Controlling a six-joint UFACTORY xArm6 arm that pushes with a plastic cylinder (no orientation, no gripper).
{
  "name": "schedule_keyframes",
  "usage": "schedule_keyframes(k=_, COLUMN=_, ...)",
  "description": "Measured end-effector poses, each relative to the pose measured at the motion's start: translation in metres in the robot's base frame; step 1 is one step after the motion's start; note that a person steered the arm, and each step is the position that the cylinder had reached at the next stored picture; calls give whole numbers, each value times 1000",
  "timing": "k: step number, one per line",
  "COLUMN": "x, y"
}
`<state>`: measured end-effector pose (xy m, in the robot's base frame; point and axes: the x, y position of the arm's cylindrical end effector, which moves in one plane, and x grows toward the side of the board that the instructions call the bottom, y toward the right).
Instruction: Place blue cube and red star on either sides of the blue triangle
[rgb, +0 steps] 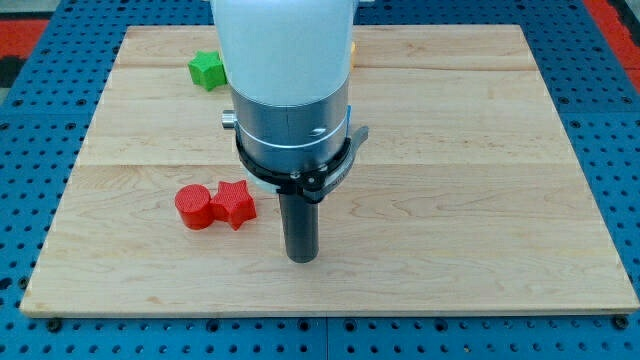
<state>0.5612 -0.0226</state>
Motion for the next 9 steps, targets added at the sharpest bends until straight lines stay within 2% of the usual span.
schedule_keyframes(k=1, x=6, y=-6)
schedule_keyframes(k=2, x=-11, y=-25)
schedule_keyframes(k=4, x=-36, y=-99)
schedule_keyframes(k=6, x=-78, y=-104)
schedule_keyframes(k=7, x=-44, y=-108)
schedule_keyframes(k=9, x=-71, y=-53)
